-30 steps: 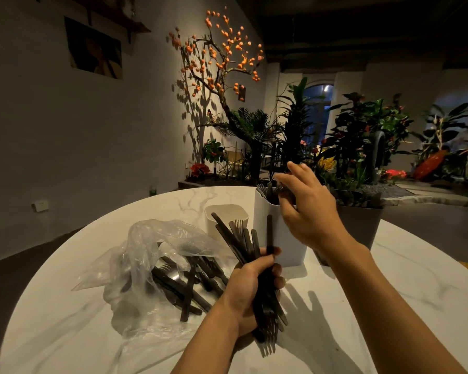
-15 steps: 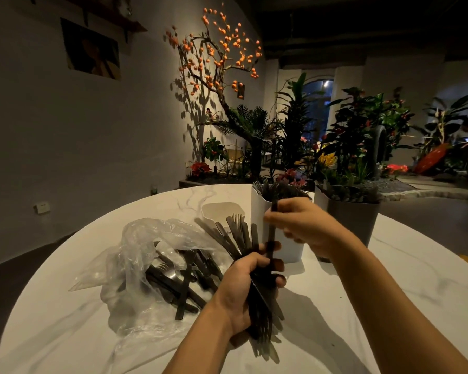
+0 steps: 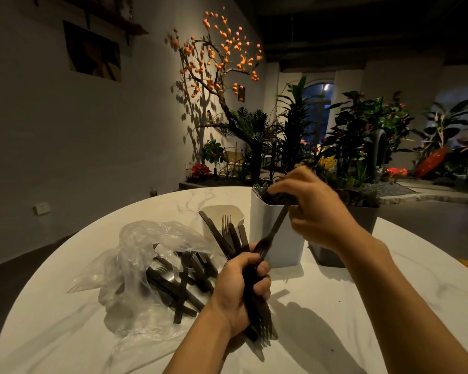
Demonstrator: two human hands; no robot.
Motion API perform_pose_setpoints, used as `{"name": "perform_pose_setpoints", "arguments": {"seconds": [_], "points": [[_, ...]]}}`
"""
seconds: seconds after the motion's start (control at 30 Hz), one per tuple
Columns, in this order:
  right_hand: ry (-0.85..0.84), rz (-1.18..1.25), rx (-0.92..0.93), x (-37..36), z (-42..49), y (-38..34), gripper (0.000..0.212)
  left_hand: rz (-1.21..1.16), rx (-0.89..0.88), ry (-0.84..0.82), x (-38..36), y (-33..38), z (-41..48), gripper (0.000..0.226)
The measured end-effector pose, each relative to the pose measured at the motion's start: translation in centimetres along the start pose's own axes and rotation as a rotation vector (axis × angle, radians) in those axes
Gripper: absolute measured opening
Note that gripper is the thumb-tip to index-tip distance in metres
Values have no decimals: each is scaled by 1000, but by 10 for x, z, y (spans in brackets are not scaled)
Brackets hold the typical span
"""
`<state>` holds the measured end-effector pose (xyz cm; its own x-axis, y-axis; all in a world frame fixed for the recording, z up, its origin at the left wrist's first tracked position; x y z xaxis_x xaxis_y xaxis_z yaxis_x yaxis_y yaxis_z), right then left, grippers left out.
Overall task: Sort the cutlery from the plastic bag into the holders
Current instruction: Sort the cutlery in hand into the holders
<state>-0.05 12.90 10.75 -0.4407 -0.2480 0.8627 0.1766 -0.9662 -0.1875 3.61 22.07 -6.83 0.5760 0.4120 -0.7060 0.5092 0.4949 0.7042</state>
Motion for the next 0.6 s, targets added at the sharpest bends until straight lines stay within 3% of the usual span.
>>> {"name": "perform_pose_setpoints", "arguments": {"seconds": [0.1,0.2,0.27,0.33,0.43,0.53,0.6], "points": [[-328,-121,-4,-34,2,-13,50,-18,-35,-16,-1,3,0,9],[-359,-149,-14,-41,3,-15,32,-22,-51,0,0,5,-2,16],[-267,-149,-21,-30,3,-11,26,-53,-56,16,1,6,-3,22],[-42,-62,-8,-8,3,-4,26,-63,-72,32,1,7,-4,28],[330,287,-51,21,-2,20,25,-35,-76,56,2,9,-4,34],[468,575,-113,21,-2,43,24,-16,-67,67,2,8,-4,34],[520,641,-89,20,-4,47,22,-9,-65,74,3,9,-3,34]]}}
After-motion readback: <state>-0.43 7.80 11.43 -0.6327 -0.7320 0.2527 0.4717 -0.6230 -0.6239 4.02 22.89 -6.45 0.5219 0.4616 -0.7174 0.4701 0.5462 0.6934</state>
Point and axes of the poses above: each hand's wrist, its own z-axis towards the middle knuckle, its own x-axis out of the back of the hand, y = z × x, the point moved 8 cm from there along z, towards the middle knuckle, and after that the axes turned 10 degrees about -y, right-handed, at the moved point
